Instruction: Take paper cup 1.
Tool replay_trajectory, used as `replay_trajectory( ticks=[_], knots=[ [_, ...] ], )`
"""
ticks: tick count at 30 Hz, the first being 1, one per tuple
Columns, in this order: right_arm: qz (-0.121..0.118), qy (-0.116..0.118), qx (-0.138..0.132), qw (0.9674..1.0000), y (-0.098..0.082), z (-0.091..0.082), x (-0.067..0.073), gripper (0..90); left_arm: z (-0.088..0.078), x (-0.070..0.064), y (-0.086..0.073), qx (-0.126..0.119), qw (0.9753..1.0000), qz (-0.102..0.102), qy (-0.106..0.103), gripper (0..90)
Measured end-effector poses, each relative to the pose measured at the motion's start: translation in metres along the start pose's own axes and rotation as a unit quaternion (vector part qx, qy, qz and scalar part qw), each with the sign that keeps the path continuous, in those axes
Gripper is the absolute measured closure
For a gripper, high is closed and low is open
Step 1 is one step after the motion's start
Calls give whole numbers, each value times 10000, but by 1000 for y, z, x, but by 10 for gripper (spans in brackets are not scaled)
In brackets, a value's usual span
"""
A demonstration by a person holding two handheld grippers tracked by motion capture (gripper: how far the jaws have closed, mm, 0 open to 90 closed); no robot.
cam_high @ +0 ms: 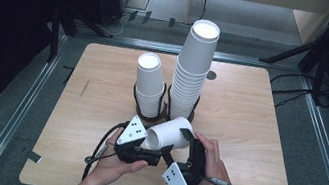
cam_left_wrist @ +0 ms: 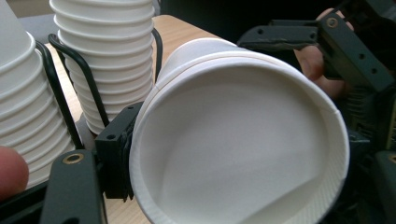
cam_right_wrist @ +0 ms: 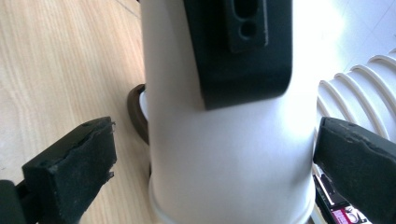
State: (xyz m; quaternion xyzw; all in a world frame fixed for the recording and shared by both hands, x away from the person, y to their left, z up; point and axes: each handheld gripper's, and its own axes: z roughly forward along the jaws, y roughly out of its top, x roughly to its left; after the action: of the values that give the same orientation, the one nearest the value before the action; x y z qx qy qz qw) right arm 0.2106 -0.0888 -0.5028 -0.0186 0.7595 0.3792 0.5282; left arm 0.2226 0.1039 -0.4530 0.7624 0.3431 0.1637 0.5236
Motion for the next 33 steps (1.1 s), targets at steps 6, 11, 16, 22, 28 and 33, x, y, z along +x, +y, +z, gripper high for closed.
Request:
replay_trajectory(
  ticks=[6,11,16,22,28,33],
  knots=[
    [284,-38,52,9996,-2,-10,-5,0,-1,2,0,-133,9999,-66,28,237],
    [585,-118,47,9982,-5,-20,-11,0,0,5,-2,-122,9998,-47,121,236],
    [1009,-209,36,9947,-9,-27,-16,35,2,7,-3,-100,9998,-41,152,236],
    [1685,-472,73,9845,-13,-32,-21,59,4,9,-6,-153,9993,20,355,235],
    [2553,-518,261,9651,-20,-33,-24,59,3,12,-8,-391,9989,-143,200,235],
    [2928,-510,385,9540,-23,-31,-23,59,4,11,-10,-385,9988,-106,276,236]
  ],
)
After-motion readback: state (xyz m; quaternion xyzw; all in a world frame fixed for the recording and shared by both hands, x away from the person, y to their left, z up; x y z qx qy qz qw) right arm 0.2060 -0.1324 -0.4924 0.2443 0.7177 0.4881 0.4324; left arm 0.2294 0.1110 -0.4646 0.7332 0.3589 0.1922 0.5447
